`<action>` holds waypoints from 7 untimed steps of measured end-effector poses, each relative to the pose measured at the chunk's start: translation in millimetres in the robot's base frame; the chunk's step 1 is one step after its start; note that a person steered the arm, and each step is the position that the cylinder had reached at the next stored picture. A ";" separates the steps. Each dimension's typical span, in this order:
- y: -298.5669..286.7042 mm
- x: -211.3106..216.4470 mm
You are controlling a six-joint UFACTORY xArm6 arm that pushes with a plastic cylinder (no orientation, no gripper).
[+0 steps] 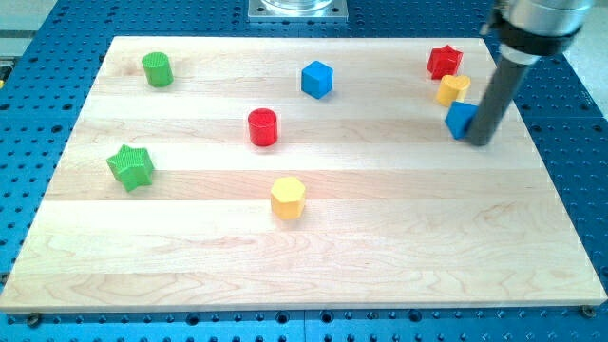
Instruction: Move the yellow hexagon below to the triangle
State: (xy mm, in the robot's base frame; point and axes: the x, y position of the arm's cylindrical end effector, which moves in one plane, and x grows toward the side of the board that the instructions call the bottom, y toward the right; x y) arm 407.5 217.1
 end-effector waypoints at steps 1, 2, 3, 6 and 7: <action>-16.5 44.5; -137.2 130.3; -265.8 179.4; -135.5 84.5; -157.4 99.1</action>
State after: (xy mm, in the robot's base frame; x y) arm 506.6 59.7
